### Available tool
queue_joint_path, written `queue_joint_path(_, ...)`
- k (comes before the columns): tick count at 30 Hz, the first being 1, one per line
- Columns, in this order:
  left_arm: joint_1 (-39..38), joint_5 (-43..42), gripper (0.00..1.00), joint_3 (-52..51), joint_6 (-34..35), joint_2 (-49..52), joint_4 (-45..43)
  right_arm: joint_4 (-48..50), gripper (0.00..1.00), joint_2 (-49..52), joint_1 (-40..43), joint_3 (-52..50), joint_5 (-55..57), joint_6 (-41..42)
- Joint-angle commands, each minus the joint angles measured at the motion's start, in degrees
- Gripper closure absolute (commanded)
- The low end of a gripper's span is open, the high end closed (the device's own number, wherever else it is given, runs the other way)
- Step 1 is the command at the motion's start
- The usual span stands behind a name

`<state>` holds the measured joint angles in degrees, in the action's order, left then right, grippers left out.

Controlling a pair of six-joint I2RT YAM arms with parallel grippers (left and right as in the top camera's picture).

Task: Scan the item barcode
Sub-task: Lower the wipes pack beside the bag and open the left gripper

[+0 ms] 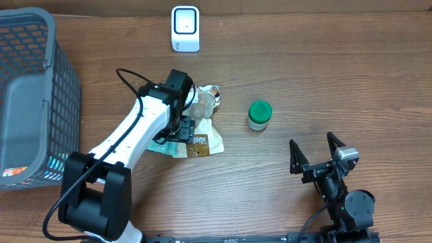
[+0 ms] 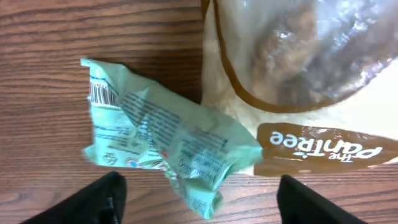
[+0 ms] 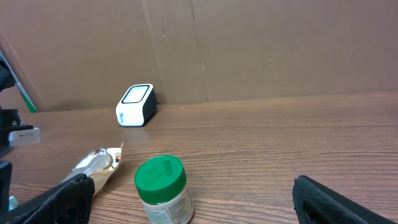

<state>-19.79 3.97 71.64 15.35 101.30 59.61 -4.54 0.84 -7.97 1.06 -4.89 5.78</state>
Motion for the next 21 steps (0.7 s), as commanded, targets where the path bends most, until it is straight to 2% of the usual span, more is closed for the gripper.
queue_joint_path(1,-0.2,-1.0,0.18,0.6,0.5,0.2,-0.2,0.2,0.00,-0.7,-0.2,-0.6,0.5,0.0)
queue_joint_path(6,-0.1,-1.0,0.19,6.8,0.6,-0.2,3.6,0.2,0.00,-0.7,-0.2,-0.6,0.5,0.0)
queue_joint_path(11,0.0,-0.3,0.19,19.5,0.5,-2.5,9.7,0.2,0.00,-0.7,-0.2,-0.6,0.5,0.0)
queue_joint_path(14,0.2,3.0,0.18,27.5,0.5,-4.9,13.6,0.2,0.00,-0.7,-0.2,-0.6,0.5,0.0)
queue_joint_path(16,1.1,5.9,0.14,33.2,0.6,-7.1,16.5,0.2,0.00,-0.7,-0.2,-0.6,0.5,0.0)
queue_joint_path(18,2.7,8.3,0.00,37.6,1.6,-9.4,18.8,0.2,0.00,-0.7,-0.2,-0.6,0.5,0.0)
queue_joint_path(21,7.4,9.1,0.00,41.9,2.0,-13.5,21.3,0.2,0.00,-0.7,-0.2,-0.6,0.5,0.0)
